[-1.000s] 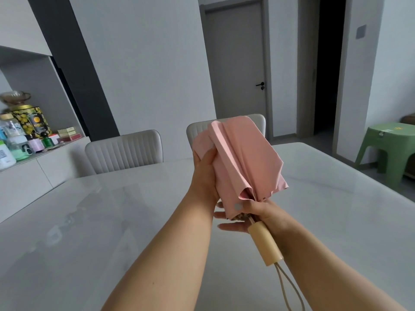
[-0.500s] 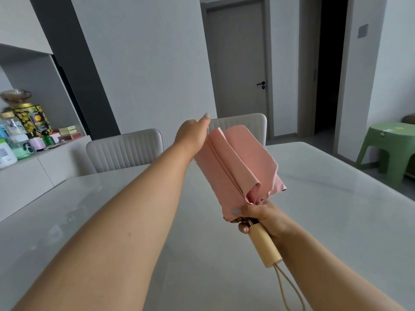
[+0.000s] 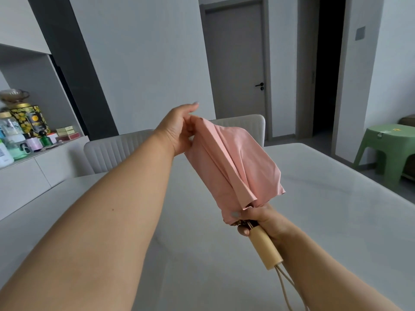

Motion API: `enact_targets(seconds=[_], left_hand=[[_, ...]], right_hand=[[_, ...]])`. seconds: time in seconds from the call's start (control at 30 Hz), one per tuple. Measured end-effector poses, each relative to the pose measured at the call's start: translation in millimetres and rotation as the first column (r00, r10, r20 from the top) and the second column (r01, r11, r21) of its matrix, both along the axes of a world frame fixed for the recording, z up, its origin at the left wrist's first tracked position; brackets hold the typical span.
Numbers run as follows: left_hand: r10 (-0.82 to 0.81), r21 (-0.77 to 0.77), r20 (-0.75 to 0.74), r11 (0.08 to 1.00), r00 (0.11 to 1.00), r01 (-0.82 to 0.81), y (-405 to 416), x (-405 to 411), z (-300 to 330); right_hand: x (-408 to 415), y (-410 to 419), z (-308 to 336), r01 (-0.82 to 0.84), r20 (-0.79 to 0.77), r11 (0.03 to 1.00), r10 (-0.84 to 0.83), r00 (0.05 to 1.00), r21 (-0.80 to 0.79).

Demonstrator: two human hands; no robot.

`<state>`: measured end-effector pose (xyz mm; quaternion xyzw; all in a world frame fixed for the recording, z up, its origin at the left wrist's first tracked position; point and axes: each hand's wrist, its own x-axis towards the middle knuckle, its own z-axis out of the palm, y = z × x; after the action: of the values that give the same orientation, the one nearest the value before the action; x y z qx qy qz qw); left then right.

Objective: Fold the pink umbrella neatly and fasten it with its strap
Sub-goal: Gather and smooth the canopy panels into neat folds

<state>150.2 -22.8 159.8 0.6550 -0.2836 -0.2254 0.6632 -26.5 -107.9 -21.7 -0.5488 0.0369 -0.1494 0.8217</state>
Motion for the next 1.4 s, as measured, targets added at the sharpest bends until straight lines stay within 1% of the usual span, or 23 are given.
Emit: enact_targets(seconds=[0.07, 0.13, 0.27, 0.43, 0.57, 0.67, 0.7, 0.8, 0.9, 0.93, 1.0, 1.07, 1.17, 1.23, 1.3, 1.33, 1.4], left_hand=[[-0.02, 0.024, 0.051, 1.0, 0.998, 0.018, 0.3, -0.6, -2.5], [0.0, 0.045, 0.095, 0.999, 0.995, -0.004, 0.0, 0.5, -4.5], [-0.001, -0.079, -0.028, 0.997, 1.0, -0.001, 2.8, 4.7, -8.9], [-0.014, -0.2, -0.095, 0.98, 0.995, -0.005, 3.1, 3.3, -10.1], [-0.031, -0.172, -0.039, 0.985, 0.999, 0.024, 7.3, 2.4, -7.2], [-0.019, -0.219, -0.087, 0.976, 0.996, -0.001, 9.1, 3.9, -6.9], [-0.012, -0.207, -0.073, 0.978, 0.997, -0.003, 9.4, 4.5, -6.8], [0.045, -0.064, 0.052, 0.997, 0.998, -0.042, 9.5, 4.7, -7.6], [0.136, -0.044, 0.073, 0.99, 0.988, -0.133, 10.3, 2.7, -4.8], [0.179, -0.027, 0.124, 0.984, 0.976, -0.177, 10.9, 0.5, -3.7], [0.223, 0.062, 0.295, 0.966, 0.929, -0.251, 11.9, -8.8, -4.2], [0.18, 0.129, 0.416, 0.959, 0.891, -0.254, 14.1, -24.7, -9.9], [0.025, 0.231, 0.5, 0.959, 0.866, -0.161, 20.4, -52.7, -26.3], [-0.042, 0.288, 0.521, 0.949, 0.853, -0.129, 23.3, -65.7, -39.0], [-0.035, 0.298, 0.501, 0.945, 0.865, -0.135, 24.2, -69.3, -51.0], [-0.014, 0.286, 0.473, 0.948, 0.881, -0.139, 24.4, -68.5, -56.2], [0.055, 0.223, 0.367, 0.964, 0.929, -0.145, 25.5, -65.0, -64.4]], right_hand=[[-0.1, -0.6, 0.4, -0.005, 0.005, 1.0, 0.005, 1.0, 0.014], [0.7, -0.2, 0.8, -0.02, 0.004, 0.999, 0.02, 1.0, 0.046], [0.8, 0.2, 1.4, -0.035, 0.016, 0.996, 0.034, 0.999, 0.081], [-0.3, -0.3, 2.3, -0.05, 0.021, 0.995, 0.048, 0.999, 0.092], [-1.1, -0.3, 2.0, -0.051, 0.014, 0.996, 0.05, 0.999, 0.068], [-1.2, 0.2, 3.6, -0.066, 0.018, 0.996, 0.065, 0.998, 0.057], [-1.0, -0.1, 3.4, -0.071, 0.024, 0.995, 0.07, 0.997, 0.067], [-0.4, -0.8, 1.8, -0.076, 0.03, 0.994, 0.074, 0.997, 0.083], [0.3, -1.9, 0.2, -0.05, 0.011, 0.998, 0.049, 0.999, 0.049], [0.6, -2.0, 0.2, -0.047, 0.007, 0.998, 0.047, 0.999, 0.038], [0.8, -1.5, 0.7, -0.034, 0.004, 0.999, 0.033, 0.999, 0.023], [0.2, -0.9, 2.1, -0.005, -0.001, 1.0, 0.005, 1.0, 0.002], [-0.5, -0.6, 3.2, 0.041, -0.014, 0.999, -0.041, 0.999, -0.012], [-1.4, -0.3, 4.3, 0.059, -0.021, 0.998, -0.06, 0.998, -0.021], [-3.7, 0.3, 5.7, 0.055, -0.028, 0.997, -0.057, 0.998, -0.045], [-4.6, 0.3, 6.2, 0.049, -0.026, 0.997, -0.051, 0.998, -0.052], [-5.5, 0.7, 7.1, 0.031, -0.008, 0.999, -0.031, 0.999, -0.036]])
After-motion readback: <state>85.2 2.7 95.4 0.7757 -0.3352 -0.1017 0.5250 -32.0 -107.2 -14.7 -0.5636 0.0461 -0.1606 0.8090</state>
